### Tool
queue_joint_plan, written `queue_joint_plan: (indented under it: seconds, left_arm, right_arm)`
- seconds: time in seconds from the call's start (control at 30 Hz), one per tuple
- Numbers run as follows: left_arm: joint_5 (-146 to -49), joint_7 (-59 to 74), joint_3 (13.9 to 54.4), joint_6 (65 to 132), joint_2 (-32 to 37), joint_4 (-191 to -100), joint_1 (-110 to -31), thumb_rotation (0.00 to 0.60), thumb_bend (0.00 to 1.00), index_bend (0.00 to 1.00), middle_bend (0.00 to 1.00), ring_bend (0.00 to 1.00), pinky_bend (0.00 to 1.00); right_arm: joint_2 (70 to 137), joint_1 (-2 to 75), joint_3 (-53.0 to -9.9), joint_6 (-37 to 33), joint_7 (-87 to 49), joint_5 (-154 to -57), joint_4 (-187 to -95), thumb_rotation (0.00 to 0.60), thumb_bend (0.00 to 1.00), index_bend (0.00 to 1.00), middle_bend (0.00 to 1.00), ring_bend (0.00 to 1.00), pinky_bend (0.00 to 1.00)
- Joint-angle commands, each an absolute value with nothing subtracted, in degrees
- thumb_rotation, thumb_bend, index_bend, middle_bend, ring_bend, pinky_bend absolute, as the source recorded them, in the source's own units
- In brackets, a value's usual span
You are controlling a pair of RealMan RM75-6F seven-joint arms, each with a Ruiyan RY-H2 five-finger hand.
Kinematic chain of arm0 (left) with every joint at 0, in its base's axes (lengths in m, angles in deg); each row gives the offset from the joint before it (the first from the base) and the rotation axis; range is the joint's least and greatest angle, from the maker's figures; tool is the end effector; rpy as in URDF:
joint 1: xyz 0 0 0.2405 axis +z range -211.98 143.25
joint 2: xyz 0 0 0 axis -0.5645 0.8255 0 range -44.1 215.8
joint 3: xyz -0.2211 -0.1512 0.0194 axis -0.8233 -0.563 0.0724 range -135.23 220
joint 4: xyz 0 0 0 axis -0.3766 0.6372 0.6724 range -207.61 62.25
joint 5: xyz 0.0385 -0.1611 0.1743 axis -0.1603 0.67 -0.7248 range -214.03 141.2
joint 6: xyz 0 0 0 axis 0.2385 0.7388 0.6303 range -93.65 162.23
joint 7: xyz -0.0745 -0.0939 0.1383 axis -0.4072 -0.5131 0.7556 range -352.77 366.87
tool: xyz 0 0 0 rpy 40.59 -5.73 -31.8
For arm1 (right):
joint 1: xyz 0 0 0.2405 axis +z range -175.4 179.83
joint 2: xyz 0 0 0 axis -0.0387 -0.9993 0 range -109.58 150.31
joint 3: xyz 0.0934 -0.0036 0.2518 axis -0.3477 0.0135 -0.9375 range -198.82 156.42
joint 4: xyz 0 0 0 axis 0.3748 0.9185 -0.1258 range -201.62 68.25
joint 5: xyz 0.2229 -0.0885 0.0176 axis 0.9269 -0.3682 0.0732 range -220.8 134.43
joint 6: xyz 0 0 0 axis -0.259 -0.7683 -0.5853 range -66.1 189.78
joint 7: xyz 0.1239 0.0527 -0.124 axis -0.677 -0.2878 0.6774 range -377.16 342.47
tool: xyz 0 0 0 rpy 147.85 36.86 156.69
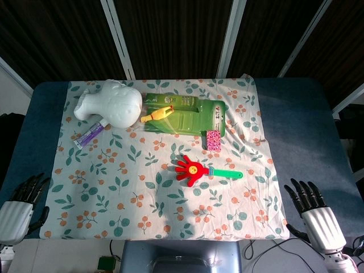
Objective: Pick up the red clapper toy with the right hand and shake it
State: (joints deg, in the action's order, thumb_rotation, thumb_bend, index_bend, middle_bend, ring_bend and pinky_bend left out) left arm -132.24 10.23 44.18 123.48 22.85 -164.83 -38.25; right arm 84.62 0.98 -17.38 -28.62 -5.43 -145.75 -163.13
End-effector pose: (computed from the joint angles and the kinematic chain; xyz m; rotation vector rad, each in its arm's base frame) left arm -0.3145 0.1962 0.1291 -1.5486 -0.7917 -0.9202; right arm -0.2917 -0.1564 0.1082 1.6060 -0.7609 0.8908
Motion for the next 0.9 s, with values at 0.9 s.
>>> queue_joint_plan:
  seconds: [0.9]
  left_arm:
    - [-136.0, 6.8, 46.1, 122.3, 23.3, -164.1, -39.6, 0.6, 0.49, 0.0, 0.0, 0.0, 0.16]
  right_arm:
    - [111.8, 23.0, -34.2, -3.4, 3.6, -118.4, -153.9, 0.6, 0.38, 0.39, 0.0, 0.0, 0.0]
